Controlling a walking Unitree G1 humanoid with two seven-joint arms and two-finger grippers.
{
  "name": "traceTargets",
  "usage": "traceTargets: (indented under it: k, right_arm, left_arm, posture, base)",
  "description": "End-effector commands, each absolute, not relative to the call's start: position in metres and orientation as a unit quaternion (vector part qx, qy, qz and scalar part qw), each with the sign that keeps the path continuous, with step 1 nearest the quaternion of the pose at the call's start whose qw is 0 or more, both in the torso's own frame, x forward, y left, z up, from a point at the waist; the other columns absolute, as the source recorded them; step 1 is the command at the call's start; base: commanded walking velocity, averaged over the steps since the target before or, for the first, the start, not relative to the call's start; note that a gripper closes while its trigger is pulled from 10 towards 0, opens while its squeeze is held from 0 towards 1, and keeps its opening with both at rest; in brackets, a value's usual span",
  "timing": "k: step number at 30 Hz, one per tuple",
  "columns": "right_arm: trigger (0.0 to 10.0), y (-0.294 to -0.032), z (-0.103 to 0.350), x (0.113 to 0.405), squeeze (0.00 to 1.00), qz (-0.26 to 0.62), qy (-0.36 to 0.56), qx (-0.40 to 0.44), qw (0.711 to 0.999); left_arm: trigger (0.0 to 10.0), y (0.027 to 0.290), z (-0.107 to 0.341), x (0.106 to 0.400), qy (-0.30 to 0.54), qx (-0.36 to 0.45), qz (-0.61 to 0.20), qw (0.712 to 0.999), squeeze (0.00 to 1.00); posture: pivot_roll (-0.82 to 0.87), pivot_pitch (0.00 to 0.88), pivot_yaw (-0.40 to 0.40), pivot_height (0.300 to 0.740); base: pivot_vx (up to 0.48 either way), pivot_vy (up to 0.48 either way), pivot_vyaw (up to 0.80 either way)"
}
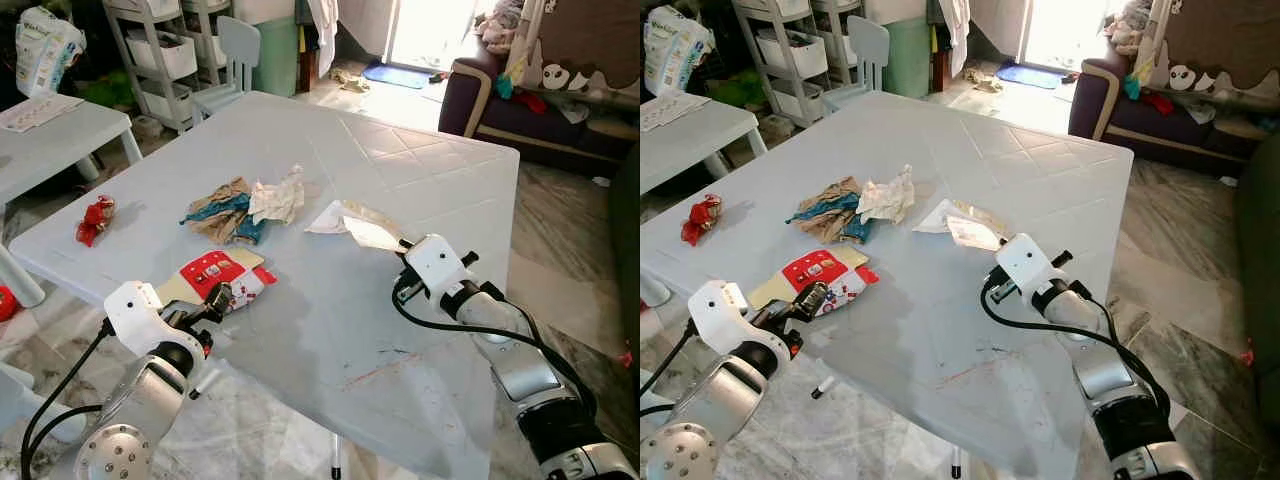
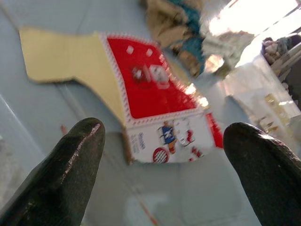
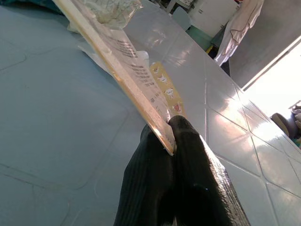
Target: Picking trash to rubbish bin
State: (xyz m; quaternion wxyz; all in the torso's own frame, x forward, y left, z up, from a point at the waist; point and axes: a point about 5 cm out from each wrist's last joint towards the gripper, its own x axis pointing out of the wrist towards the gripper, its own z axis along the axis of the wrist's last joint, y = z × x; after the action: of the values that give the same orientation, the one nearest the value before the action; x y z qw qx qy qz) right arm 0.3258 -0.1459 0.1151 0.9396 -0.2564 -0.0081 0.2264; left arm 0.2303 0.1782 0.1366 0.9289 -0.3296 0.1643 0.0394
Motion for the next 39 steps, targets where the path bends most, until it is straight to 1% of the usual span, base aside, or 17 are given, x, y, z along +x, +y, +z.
traceTargets:
  k: [1,5,8,11,16,24,30,39]
  right_arm:
    - [0.0,-0.146,0.116,0.328,0.00,0.225,-0.008,-0.255,0.940]
    - [0.0,-0.145,0.114,0.328,0.00,0.227,-0.007,-0.254,0.940]
    - [0.0,-0.144,0.115,0.329,0.00,0.227,-0.009,-0.253,0.940]
    - [0.0,-0.145,0.116,0.329,0.00,0.225,-0.011,-0.253,0.941]
    - [0.0,-0.152,0.114,0.328,0.00,0.217,-0.008,-0.256,0.942]
    - [0.0,-0.152,0.114,0.328,0.00,0.215,-0.009,-0.256,0.942]
    - [0.0,-0.157,0.114,0.326,0.00,0.209,-0.008,-0.259,0.943]
    - [0.0,-0.159,0.115,0.325,0.00,0.206,-0.008,-0.261,0.943]
  left_arm:
    - [10.0,0.169,0.137,0.224,0.171,-0.354,0.029,0.919,1.00]
    - [10.0,0.175,0.130,0.223,0.180,-0.353,0.035,0.918,1.00]
    - [10.0,0.179,0.127,0.229,0.185,-0.361,0.041,0.913,1.00]
    - [10.0,0.178,0.126,0.236,0.186,-0.374,0.047,0.907,1.00]
    - [10.0,0.175,0.124,0.238,0.186,-0.374,0.045,0.908,1.00]
    - [10.0,0.175,0.118,0.251,0.184,-0.377,0.046,0.906,1.00]
    - [10.0,0.178,0.110,0.263,0.178,-0.373,0.045,0.909,1.00]
    - [10.0,0.176,0.096,0.277,0.179,-0.385,0.050,0.904,1.00]
  posture:
    - [0.10,0.000,-0.049,0.740]
    - [0.10,0.000,-0.049,0.740]
    - [0.09,0.000,-0.048,0.740]
    - [0.08,0.000,-0.045,0.740]
    - [0.07,0.000,-0.041,0.740]
    - [0.06,0.000,-0.036,0.740]
    - [0.04,0.000,-0.034,0.740]
    - [0.02,0.000,-0.033,0.740]
  base:
    - [0.000,0.000,0.00]
    - [0.000,0.000,0.00]
    - [0.000,0.000,0.00]
    - [0.000,0.000,0.00]
    - [0.000,0.000,0.00]
    - [0.000,0.000,0.00]
    - [0.000,0.000,0.00]
    - [0.000,0.000,0.00]
